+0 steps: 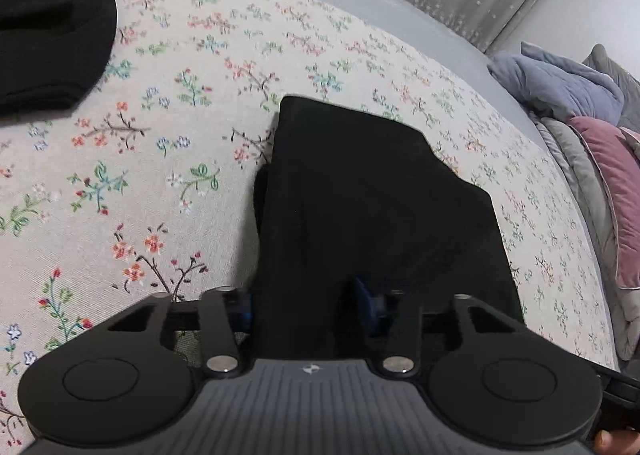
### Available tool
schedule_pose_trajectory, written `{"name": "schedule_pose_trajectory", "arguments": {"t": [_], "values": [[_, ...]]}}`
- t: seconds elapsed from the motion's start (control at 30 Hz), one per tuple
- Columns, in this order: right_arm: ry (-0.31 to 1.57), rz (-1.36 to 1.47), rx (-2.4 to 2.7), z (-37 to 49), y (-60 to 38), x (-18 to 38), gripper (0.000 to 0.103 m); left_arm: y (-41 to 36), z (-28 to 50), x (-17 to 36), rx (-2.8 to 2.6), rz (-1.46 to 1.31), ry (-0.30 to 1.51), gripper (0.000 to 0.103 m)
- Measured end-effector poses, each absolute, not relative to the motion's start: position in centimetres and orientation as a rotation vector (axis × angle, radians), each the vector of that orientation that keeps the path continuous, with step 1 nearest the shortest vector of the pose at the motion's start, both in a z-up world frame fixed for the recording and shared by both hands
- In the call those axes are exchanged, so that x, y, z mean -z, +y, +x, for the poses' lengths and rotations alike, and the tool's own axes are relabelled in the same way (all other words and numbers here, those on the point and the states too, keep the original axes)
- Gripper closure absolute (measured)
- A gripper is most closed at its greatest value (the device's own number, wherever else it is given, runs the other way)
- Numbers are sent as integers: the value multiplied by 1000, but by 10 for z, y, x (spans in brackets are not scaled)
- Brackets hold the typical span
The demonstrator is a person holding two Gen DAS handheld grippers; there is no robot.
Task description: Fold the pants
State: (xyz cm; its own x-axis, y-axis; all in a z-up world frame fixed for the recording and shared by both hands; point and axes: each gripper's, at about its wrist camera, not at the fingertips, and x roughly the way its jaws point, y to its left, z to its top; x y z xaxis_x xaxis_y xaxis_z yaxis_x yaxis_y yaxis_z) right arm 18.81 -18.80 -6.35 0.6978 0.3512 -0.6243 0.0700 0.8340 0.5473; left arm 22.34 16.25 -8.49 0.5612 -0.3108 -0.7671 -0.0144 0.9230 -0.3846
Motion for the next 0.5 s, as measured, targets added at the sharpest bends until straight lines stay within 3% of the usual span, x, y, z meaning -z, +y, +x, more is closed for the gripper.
{"name": "schedule_pose_trajectory", "arguments": {"t": [0.2,0.5], "values": [[733,389,-151,185,-172,39,93,152,225,71,189,-413,927,60],[603,256,-80,183,-202,-3,94,95,243,51,270,-435,843,63]]}}
